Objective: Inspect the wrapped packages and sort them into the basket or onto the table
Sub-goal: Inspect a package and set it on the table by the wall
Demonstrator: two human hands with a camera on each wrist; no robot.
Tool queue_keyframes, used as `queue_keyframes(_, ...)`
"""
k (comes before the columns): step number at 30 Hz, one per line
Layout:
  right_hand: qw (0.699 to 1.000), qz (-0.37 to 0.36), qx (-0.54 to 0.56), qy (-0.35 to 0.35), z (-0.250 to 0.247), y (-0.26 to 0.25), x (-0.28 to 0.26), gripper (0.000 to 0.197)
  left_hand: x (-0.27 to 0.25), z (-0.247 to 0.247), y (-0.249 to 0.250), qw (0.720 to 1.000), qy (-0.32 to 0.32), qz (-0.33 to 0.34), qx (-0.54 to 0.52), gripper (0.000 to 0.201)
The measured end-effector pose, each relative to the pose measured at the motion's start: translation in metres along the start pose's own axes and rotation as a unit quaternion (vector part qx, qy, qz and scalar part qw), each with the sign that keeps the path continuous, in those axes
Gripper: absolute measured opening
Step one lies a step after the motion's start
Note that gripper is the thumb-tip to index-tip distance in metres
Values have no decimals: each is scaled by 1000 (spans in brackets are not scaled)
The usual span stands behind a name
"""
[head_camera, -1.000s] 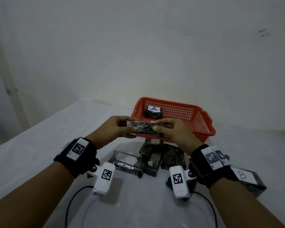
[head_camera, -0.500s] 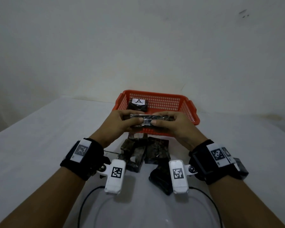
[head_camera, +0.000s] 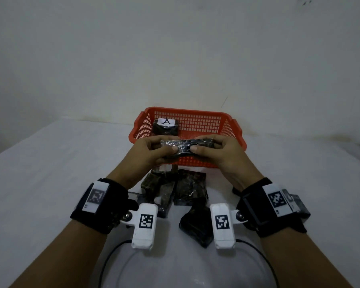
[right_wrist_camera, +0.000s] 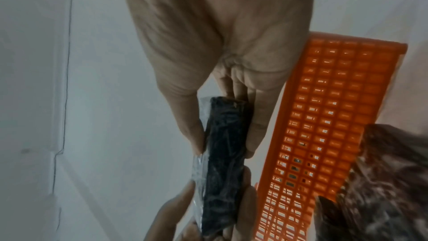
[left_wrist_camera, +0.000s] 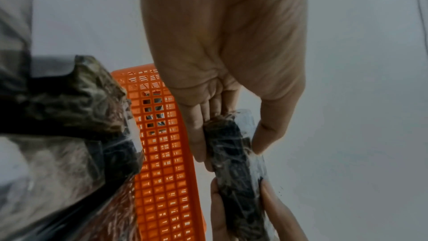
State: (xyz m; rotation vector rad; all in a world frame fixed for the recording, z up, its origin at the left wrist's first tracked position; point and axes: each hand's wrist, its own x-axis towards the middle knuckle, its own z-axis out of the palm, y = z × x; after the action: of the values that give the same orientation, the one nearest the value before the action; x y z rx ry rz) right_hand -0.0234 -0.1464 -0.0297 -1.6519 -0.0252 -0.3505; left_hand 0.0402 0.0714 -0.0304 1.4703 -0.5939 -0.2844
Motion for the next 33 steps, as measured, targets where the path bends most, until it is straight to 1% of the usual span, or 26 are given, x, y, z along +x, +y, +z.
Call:
queue_keyframes(2,1000,-5,-10,10,0,1,-5,34,-1,2,-2,1000,-7,3,-2,38)
queue_keyframes(5,1000,-4,-13,8,1,4,-11,37,-3,4,-5,999,11,24,32,28)
queue_keyframes(7,1000,-1,-14,1,1,4,-12,38,-5,5,-4,998,16,32,45,28)
queue_keyframes(12,1000,-5,-12,5,3,1,-19,37,-11,11,-2,998,-22,30,44,32)
queue_keyframes(16,1000,-2,-6,-18,1,1,-18,38,-12,11,-1,998,5,38,57,32)
queue_keyframes(18,1000,0,10,-29,-2,0,-18,42,-13,9,2,998,11,42,54,33)
queue_keyframes(21,999,-6,28,-35,-8,-1,-19,52,-16,6,3,999,-14,36,24,38)
queue_keyframes(23,999,-13,31,-37,-11,0,-20,55,-18,7,4,998,-20,44,33,38)
queue_keyframes(25,998,-16,42,-40,-9,0,-20,53,-19,7,5,996,-4,63,60,37)
queue_keyframes(27,997,-17,61,-47,-7,-1,-19,46,-20,5,6,995,5,70,67,37)
queue_keyframes(30,997,-22,64,-45,-6,-3,-19,37,-21,2,6,996,-10,64,63,39)
queue_keyframes(33,997,-22,64,-41,-7,-2,-19,39,-21,1,5,995,-9,75,63,39)
